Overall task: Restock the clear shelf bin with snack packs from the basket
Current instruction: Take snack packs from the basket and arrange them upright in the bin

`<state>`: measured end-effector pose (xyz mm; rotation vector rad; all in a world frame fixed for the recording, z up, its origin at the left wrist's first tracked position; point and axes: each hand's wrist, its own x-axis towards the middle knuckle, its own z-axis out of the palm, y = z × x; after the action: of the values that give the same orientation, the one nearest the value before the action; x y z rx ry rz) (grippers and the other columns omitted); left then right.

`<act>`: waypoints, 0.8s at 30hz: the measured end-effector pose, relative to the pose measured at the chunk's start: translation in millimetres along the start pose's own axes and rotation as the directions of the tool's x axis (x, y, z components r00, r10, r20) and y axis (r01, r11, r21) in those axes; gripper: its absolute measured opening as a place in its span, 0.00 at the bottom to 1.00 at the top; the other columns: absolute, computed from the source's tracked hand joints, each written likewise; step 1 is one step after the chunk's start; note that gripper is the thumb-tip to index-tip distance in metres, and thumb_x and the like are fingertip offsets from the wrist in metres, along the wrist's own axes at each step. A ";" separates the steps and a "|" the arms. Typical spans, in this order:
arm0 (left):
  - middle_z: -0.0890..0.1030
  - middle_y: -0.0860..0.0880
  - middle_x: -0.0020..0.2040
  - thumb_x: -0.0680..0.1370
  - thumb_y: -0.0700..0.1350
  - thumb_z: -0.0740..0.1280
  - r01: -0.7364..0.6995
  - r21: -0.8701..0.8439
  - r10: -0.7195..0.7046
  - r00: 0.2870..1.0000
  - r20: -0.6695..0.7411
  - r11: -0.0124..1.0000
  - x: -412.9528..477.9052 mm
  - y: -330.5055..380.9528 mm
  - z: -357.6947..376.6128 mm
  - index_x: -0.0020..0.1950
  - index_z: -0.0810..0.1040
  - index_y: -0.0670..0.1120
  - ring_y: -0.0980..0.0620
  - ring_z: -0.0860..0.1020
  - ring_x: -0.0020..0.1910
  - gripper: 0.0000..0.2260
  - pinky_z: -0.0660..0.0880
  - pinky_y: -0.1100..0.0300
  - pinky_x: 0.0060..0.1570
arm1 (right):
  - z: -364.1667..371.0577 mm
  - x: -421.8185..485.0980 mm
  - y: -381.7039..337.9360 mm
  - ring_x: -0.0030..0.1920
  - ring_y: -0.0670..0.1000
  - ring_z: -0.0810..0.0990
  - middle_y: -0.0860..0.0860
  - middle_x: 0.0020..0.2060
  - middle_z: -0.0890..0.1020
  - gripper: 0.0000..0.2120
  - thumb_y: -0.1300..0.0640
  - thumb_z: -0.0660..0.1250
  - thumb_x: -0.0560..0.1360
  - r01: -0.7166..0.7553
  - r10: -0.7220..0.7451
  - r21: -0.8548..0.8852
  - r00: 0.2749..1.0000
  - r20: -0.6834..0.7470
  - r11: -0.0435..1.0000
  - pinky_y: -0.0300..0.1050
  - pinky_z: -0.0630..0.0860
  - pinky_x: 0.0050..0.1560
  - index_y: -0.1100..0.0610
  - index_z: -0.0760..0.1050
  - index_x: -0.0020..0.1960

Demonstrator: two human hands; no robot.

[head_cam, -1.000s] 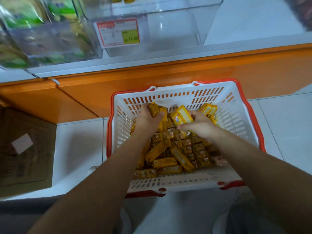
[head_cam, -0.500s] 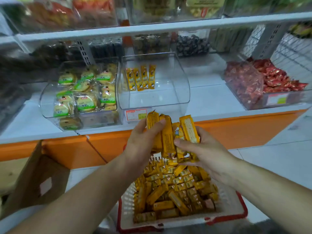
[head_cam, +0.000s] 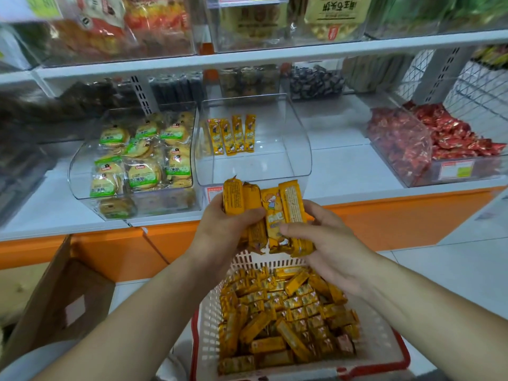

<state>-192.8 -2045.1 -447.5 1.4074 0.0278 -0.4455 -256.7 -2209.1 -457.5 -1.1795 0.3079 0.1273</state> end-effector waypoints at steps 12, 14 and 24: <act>0.88 0.41 0.47 0.75 0.53 0.76 0.009 -0.018 -0.008 0.999 0.054 1.000 0.7 -3.2 4.6 0.57 0.82 0.46 0.41 0.86 0.38 0.16 0.79 0.54 0.32 | -1.6 8.6 -0.6 0.51 0.56 0.85 0.58 0.52 0.85 0.27 0.62 0.74 0.64 0.121 -0.120 -0.023 0.992 0.038 0.992 0.53 0.80 0.55 0.58 0.78 0.63; 0.87 0.40 0.47 0.74 0.50 0.77 -0.016 0.022 0.015 0.998 0.058 1.000 1.4 -5.2 4.6 0.56 0.82 0.45 0.40 0.86 0.39 0.15 0.79 0.54 0.32 | 0.8 8.3 1.2 0.52 0.56 0.85 0.57 0.53 0.85 0.26 0.60 0.76 0.64 0.120 -0.117 -0.070 0.992 0.035 0.990 0.54 0.80 0.55 0.55 0.80 0.61; 0.87 0.41 0.48 0.73 0.47 0.78 -0.004 0.042 0.005 1.000 -0.007 0.999 5.5 3.2 -7.0 0.60 0.80 0.43 0.39 0.87 0.43 0.18 0.83 0.46 0.41 | -1.2 10.7 -8.3 0.33 0.49 0.79 0.53 0.41 0.84 0.10 0.52 0.60 0.83 0.201 -0.247 -0.397 0.967 -0.066 0.896 0.43 0.72 0.32 0.42 0.79 0.57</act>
<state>-185.1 -2039.6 -447.3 1.4501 0.0209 -0.4397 -244.6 -2214.1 -453.8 -1.6122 0.2505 -0.0884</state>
